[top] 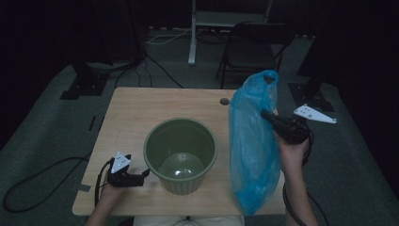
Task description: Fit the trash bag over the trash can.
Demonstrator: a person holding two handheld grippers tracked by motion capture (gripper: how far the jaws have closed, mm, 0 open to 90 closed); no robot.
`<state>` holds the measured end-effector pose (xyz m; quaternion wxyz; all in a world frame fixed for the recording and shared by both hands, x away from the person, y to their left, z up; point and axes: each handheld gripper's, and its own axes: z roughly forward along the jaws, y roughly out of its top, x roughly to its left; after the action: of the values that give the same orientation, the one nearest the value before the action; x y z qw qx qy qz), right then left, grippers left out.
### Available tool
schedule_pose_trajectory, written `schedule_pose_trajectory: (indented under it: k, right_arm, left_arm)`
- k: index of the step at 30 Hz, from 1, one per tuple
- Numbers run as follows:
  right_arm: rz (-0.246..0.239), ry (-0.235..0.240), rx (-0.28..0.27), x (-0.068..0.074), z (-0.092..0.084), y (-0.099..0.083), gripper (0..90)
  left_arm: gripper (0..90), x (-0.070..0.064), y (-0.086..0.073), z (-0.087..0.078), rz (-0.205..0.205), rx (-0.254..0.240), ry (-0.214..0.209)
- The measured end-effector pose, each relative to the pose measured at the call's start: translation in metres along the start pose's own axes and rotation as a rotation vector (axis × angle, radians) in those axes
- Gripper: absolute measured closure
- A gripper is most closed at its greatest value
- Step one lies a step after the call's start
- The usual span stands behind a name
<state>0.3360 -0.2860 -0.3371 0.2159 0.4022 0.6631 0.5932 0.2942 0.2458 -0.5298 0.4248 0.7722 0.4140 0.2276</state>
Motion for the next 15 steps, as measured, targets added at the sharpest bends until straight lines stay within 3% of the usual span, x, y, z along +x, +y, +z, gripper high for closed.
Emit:
schedule_pose_trajectory:
  k: [3,5,10,15]
  right_arm:
    - [0.002,0.038,-0.068,0.007,-0.009,0.023,90.0]
    - [0.013,0.091,-0.116,0.011,-0.015,0.036,90.0]
    - [-0.005,0.168,-0.210,0.023,-0.026,0.065,90.0]
    - [-0.045,0.173,-0.315,0.038,-0.039,0.096,90.0]
  left_arm:
    - [1.5,-0.001,0.004,0.003,0.013,0.004,-0.012]
    - [1.5,-0.003,0.007,0.006,0.015,-0.001,-0.020]
    - [1.5,-0.008,0.012,0.013,0.036,0.001,-0.037]
    - [1.5,-0.010,0.015,0.018,0.033,0.004,-0.052]
